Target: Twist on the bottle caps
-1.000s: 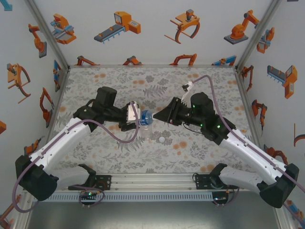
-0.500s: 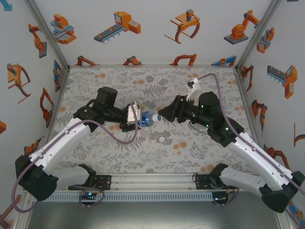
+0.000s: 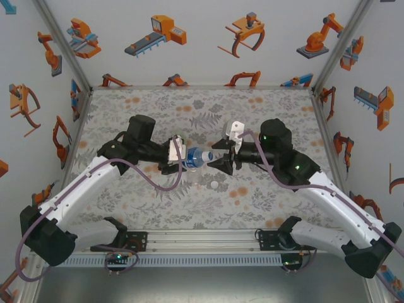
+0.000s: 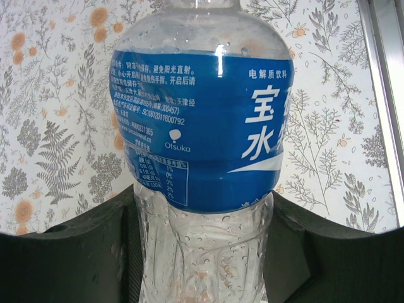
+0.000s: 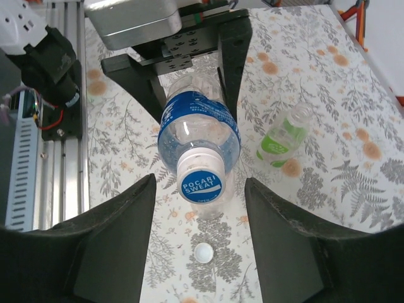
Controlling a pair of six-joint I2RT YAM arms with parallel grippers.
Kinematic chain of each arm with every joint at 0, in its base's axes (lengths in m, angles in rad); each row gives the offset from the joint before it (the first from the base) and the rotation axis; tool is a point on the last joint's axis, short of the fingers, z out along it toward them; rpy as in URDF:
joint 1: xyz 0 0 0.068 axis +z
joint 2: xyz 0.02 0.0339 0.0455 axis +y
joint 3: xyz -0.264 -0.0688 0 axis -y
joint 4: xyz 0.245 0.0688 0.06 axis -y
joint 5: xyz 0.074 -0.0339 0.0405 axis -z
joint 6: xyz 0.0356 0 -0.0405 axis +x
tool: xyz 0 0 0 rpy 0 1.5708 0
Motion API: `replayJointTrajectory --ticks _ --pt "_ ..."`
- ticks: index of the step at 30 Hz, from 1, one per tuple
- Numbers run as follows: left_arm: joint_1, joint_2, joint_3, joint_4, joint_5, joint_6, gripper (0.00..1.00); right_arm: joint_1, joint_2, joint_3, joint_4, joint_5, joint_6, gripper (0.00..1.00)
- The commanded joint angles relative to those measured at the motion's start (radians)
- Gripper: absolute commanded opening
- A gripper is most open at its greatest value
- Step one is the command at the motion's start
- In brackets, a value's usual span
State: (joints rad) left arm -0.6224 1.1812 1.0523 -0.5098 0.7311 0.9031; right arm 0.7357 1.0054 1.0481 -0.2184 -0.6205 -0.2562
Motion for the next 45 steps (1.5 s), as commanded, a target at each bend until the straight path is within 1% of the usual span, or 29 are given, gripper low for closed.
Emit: replayJointTrajectory --ticks 1,6,9,17,19,22,24,26,28,29,31,33,35,37,41,43,45 --pt "-0.007 -0.02 0.012 -0.016 0.038 0.023 0.02 0.0 0.005 0.023 0.043 -0.068 -0.087 0.52" --pt "-0.009 -0.026 0.011 -0.017 0.038 0.024 0.02 0.001 0.022 0.012 0.057 -0.075 -0.086 0.46" --pt "-0.009 -0.025 0.011 -0.019 0.038 0.024 0.02 0.001 0.033 0.019 0.045 -0.084 -0.086 0.4" --pt "-0.012 -0.028 0.009 -0.022 0.033 0.027 0.03 0.001 0.032 0.009 0.023 -0.069 -0.086 0.41" --pt "-0.012 -0.027 0.008 -0.022 0.028 0.029 0.03 0.0 0.026 -0.001 0.029 -0.052 -0.087 0.34" --pt "-0.013 -0.023 0.01 -0.023 0.031 0.029 0.03 0.001 0.021 -0.005 0.03 -0.042 -0.081 0.28" --pt "-0.014 -0.028 0.01 -0.024 0.03 0.029 0.03 0.0 0.022 -0.007 0.036 -0.031 -0.052 0.21" --pt "-0.014 -0.026 0.009 -0.024 0.028 0.029 0.03 0.001 0.027 -0.011 0.06 -0.004 0.018 0.13" --pt "-0.014 -0.02 0.011 -0.024 0.03 0.027 0.03 0.001 0.03 -0.021 0.112 0.047 0.156 0.0" --pt "-0.014 -0.021 0.009 -0.023 0.031 0.027 0.03 0.001 0.03 -0.03 0.137 0.071 0.229 0.0" --pt "-0.015 -0.023 0.01 -0.023 0.028 0.029 0.03 0.001 0.029 -0.05 0.195 0.14 0.434 0.0" --pt "-0.015 -0.02 0.01 -0.023 0.024 0.029 0.03 0.002 0.03 -0.062 0.215 0.197 0.618 0.0" --pt "-0.015 -0.017 0.012 -0.024 0.025 0.028 0.03 0.007 0.034 -0.064 0.196 0.266 0.786 0.0" --pt "-0.014 -0.016 0.012 -0.024 0.025 0.028 0.03 0.008 0.037 -0.053 0.134 0.332 0.941 0.0" --pt "-0.014 -0.01 0.014 -0.02 0.013 0.017 0.03 0.01 0.035 -0.027 0.015 0.43 1.166 0.0" --pt "-0.015 0.006 0.027 -0.018 -0.017 -0.009 0.03 0.008 0.037 -0.022 0.006 0.437 1.259 0.0" --pt "-0.015 0.016 0.037 -0.018 -0.046 -0.026 0.02 0.008 0.044 -0.017 0.024 0.425 1.308 0.0"
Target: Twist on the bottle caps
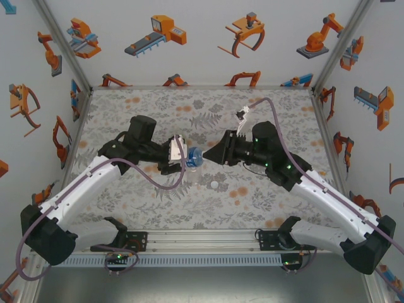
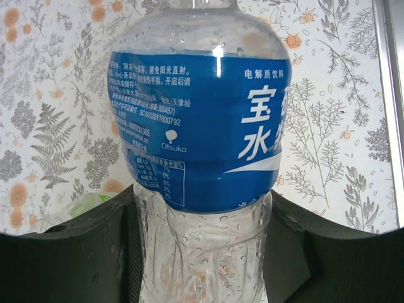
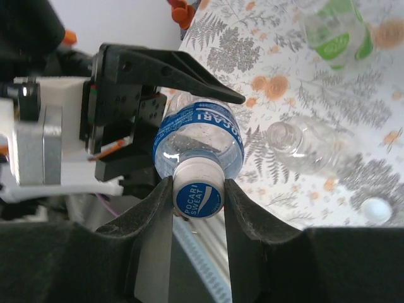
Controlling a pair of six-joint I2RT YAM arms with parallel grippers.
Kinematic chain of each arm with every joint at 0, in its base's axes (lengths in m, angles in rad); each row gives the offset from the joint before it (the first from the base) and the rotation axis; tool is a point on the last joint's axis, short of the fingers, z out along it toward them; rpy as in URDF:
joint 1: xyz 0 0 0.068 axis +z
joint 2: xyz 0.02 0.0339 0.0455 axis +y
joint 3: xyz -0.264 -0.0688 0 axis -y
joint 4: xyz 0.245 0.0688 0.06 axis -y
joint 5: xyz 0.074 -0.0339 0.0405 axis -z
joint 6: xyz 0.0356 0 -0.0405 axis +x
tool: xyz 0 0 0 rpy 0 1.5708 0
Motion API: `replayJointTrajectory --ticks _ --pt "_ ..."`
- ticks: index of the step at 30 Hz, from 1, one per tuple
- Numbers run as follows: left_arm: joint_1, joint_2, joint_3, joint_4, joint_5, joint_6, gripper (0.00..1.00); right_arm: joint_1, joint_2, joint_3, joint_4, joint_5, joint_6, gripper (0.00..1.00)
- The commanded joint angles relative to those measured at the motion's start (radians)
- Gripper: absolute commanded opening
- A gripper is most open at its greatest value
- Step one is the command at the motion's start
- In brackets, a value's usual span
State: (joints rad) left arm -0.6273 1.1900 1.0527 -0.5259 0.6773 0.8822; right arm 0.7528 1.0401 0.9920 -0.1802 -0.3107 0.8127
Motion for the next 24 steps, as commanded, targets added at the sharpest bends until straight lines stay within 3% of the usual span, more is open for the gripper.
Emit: replayJointTrajectory --ticks 1,3,4,9,24 --pt "-0.009 0.012 0.038 0.0 -0.001 -0.011 0.02 -0.009 0.015 0.046 -0.011 0.114 0.251 0.0" --pt "-0.008 0.018 0.042 0.003 -0.012 -0.023 0.02 -0.008 0.027 0.069 -0.012 0.113 0.267 0.0" --pt "-0.009 0.021 0.043 0.003 -0.012 -0.024 0.02 -0.009 0.032 0.078 -0.014 0.113 0.27 0.06" --pt "-0.009 0.022 0.041 0.017 -0.014 -0.038 0.02 -0.009 0.051 0.096 0.007 0.101 0.281 0.46" --pt "-0.008 0.004 0.023 0.072 -0.073 -0.08 0.02 -0.009 0.082 0.062 0.004 0.061 0.327 0.42"
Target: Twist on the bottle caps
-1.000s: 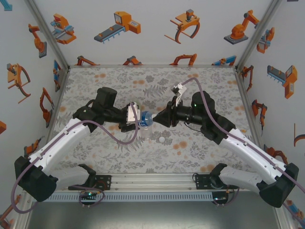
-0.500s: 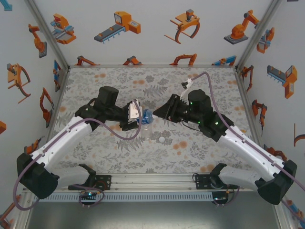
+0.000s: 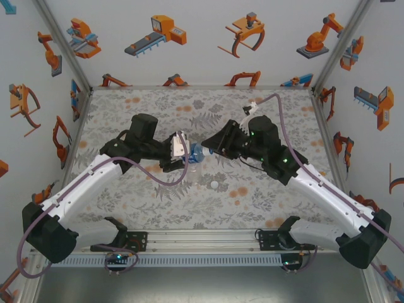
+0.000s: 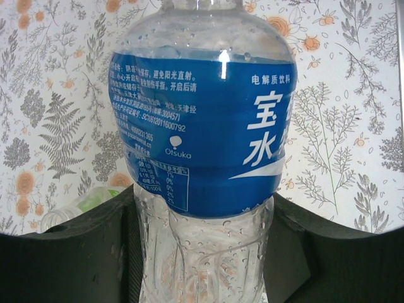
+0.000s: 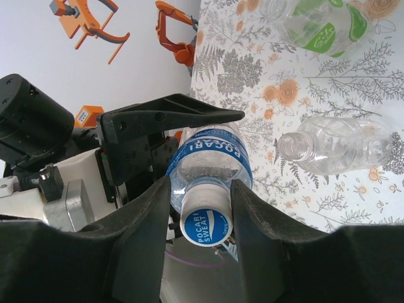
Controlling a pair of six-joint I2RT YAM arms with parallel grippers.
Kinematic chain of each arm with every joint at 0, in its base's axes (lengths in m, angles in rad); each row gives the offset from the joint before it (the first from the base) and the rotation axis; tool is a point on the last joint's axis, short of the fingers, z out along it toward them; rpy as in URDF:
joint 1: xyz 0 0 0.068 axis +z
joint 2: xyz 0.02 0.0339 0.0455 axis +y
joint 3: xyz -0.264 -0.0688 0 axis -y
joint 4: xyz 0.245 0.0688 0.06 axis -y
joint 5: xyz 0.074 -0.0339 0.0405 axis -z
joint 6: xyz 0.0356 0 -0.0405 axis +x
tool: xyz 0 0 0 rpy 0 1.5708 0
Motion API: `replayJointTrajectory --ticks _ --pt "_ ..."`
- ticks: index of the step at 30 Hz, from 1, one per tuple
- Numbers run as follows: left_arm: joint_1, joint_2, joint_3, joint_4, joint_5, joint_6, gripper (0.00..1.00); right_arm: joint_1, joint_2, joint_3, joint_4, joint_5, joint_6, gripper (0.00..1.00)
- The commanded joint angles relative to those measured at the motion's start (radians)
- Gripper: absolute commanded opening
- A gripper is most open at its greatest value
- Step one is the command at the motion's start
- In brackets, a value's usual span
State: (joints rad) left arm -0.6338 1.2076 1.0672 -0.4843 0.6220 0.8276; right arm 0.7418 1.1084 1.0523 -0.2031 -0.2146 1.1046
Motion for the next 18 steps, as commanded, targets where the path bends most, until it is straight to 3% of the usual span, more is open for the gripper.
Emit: replayJointTrajectory --ticks 1,11,16,18 --pt "-0.002 -0.013 0.01 0.03 -0.023 -0.026 0.02 0.002 0.018 0.002 0.029 -0.04 0.036 0.41" --pt "-0.001 -0.017 0.005 0.047 -0.067 -0.039 0.02 0.002 0.039 0.004 0.02 -0.05 0.039 0.41" --pt "-0.002 -0.028 0.0 0.039 -0.034 -0.019 0.04 0.0 0.041 0.002 0.024 -0.033 0.028 0.27" --pt "-0.002 -0.025 0.001 0.041 -0.036 -0.022 0.14 -0.003 0.045 0.008 0.024 -0.031 0.012 0.23"
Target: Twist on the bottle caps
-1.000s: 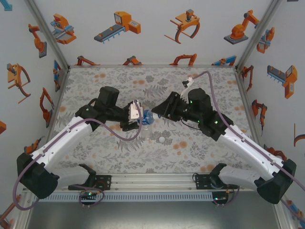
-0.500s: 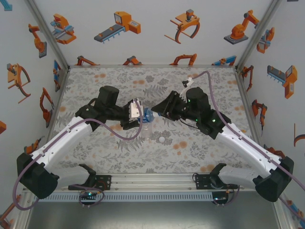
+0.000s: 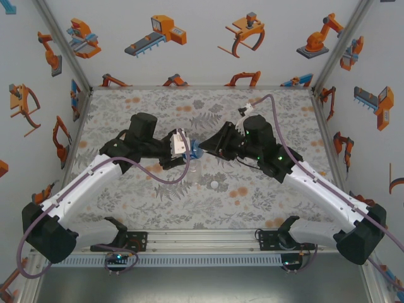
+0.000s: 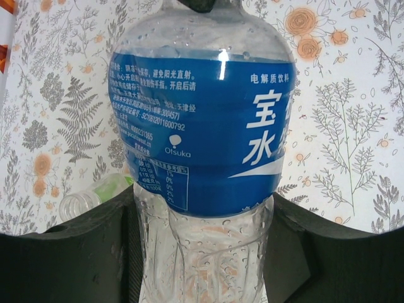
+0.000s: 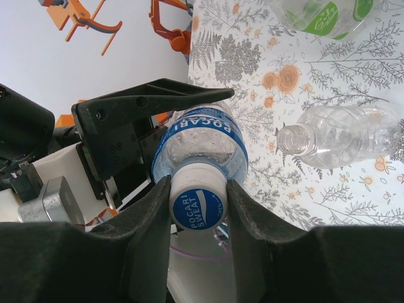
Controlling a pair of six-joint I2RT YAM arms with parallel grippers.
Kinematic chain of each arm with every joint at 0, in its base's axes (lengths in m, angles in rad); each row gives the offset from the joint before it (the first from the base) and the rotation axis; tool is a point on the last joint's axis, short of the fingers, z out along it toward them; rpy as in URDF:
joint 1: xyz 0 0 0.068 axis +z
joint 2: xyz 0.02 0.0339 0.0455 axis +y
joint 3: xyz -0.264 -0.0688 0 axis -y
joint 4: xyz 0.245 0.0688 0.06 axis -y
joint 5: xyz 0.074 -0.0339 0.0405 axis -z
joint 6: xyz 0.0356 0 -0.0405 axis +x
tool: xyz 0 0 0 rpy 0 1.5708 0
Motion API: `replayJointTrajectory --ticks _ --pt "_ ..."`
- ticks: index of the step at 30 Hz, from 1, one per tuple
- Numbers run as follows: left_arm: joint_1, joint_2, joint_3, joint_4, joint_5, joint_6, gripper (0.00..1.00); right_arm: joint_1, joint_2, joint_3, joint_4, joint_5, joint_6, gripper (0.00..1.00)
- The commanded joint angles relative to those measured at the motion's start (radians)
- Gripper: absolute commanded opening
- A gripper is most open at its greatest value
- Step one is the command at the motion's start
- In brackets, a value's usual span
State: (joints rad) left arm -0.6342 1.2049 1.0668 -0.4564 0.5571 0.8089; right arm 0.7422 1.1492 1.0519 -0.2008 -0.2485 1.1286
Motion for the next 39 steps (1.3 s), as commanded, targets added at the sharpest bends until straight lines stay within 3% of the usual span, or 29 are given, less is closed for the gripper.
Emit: replayJointTrajectory --ticks 1,6,8,9,17,25,39 --pt "-0.002 -0.022 0.002 0.012 0.028 -0.004 0.21 -0.005 0.006 0.012 0.02 0.005 -0.024 0.21" --pt "-0.002 -0.041 -0.019 0.039 0.033 -0.004 0.6 -0.037 0.024 0.062 -0.051 0.032 -0.121 0.15" --pt "-0.002 -0.045 -0.027 0.05 0.033 -0.007 0.9 -0.065 0.037 0.091 -0.075 0.028 -0.161 0.15" --pt "-0.002 -0.046 -0.027 0.048 0.033 -0.007 0.98 -0.08 0.042 0.103 -0.084 0.025 -0.177 0.14" --pt "-0.001 -0.051 -0.026 0.05 0.008 -0.011 0.97 -0.213 0.106 0.241 -0.225 0.027 -0.37 0.12" --pt "0.014 -0.065 -0.038 0.1 -0.051 -0.066 0.97 -0.274 0.329 0.477 -0.526 0.128 -0.702 0.15" --pt "0.171 -0.043 0.014 0.249 -0.232 -0.479 0.97 -0.332 0.685 0.67 -0.544 0.325 -0.988 0.16"
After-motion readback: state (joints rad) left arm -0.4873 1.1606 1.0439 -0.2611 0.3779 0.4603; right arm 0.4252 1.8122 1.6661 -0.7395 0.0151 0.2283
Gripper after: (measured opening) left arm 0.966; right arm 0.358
